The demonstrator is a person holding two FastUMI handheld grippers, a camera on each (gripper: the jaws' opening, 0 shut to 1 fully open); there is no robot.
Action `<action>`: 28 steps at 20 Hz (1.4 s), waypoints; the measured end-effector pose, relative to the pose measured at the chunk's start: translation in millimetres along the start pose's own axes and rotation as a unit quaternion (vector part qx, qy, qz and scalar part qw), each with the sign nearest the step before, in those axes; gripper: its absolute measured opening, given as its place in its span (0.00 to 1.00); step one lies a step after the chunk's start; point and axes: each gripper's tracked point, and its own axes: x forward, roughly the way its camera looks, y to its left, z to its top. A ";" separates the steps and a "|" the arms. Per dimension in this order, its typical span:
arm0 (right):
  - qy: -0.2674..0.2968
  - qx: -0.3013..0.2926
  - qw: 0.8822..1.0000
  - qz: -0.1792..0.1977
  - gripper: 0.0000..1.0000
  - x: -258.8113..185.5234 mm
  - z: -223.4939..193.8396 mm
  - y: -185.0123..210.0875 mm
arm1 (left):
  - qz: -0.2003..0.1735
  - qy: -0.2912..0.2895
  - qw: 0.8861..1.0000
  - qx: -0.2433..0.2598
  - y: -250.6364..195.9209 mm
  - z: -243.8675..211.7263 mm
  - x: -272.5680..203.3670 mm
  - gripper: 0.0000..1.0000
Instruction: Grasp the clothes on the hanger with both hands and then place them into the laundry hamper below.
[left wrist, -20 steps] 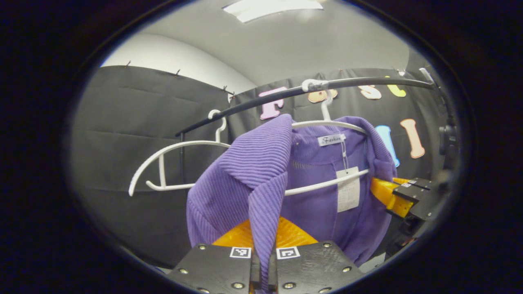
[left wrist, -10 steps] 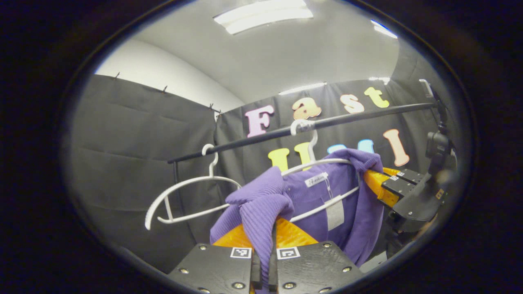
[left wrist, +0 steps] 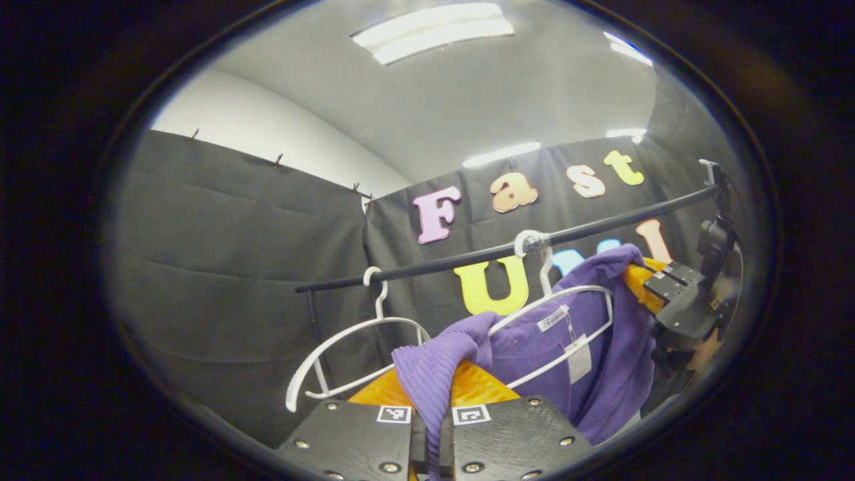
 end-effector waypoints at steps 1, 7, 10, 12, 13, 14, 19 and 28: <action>0.000 0.000 1.000 -0.005 0.01 2.2 0.4 -5.1 | 0.002 0.003 1.000 -0.007 7.1 -0.6 3.5 0.10; 0.020 0.011 0.999 -0.024 0.01 3.1 -10.8 -28.9 | 0.004 0.015 1.000 -0.017 45.6 -3.4 15.9 0.12; 0.032 0.003 0.999 -0.020 0.02 2.4 -25.0 -29.4 | 0.001 0.013 1.000 0.007 57.1 -1.6 27.5 0.07; 0.040 0.000 0.999 -0.012 0.01 3.0 -34.5 -28.5 | 0.004 0.014 1.000 0.020 67.0 -0.3 30.4 0.07; 0.043 -0.002 0.999 -0.008 0.01 4.2 -39.7 -28.2 | 0.007 0.015 1.000 0.020 71.7 0.5 31.9 0.12; 0.047 -0.004 0.999 -0.003 0.01 5.2 -44.9 -25.9 | 0.012 0.015 1.000 0.020 76.8 1.4 33.6 0.12; 0.056 -0.012 0.998 0.005 0.01 5.4 -62.7 -18.5 | 0.023 0.011 0.999 0.042 88.5 -0.6 52.9 0.12; 0.084 -0.030 0.996 -0.018 0.01 4.3 -91.2 -33.9 | -0.008 0.016 0.999 0.047 83.7 -30.9 86.9 0.12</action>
